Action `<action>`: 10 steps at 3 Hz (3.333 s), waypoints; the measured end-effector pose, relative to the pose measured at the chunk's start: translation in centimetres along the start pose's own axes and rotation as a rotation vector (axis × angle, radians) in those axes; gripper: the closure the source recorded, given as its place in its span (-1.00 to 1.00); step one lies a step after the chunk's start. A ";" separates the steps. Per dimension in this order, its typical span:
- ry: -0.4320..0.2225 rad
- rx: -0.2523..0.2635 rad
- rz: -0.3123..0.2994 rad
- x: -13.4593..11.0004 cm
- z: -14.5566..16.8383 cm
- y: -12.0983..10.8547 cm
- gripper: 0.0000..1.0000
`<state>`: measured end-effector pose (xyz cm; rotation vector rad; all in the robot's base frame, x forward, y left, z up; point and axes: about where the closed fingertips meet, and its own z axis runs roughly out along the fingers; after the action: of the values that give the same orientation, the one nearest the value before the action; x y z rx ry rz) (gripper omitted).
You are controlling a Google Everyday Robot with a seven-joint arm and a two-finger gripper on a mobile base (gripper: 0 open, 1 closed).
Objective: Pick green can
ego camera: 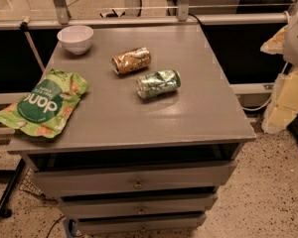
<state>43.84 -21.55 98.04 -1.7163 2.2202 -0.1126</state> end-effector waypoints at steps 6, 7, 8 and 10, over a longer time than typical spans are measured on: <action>-0.278 -0.162 -0.447 -17.7 15.0 -7.8 -1.00; -0.273 -0.166 -0.451 -17.7 15.4 -7.9 -1.00; -0.246 -0.188 -0.469 -17.9 17.5 -8.1 -1.00; -0.259 -0.201 -0.494 -17.9 20.3 -8.5 -0.03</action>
Offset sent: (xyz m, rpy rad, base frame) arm 0.0737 0.0476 -0.0443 0.0640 0.0484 0.2183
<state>61.82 -4.01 84.93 -2.2153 1.6361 0.2141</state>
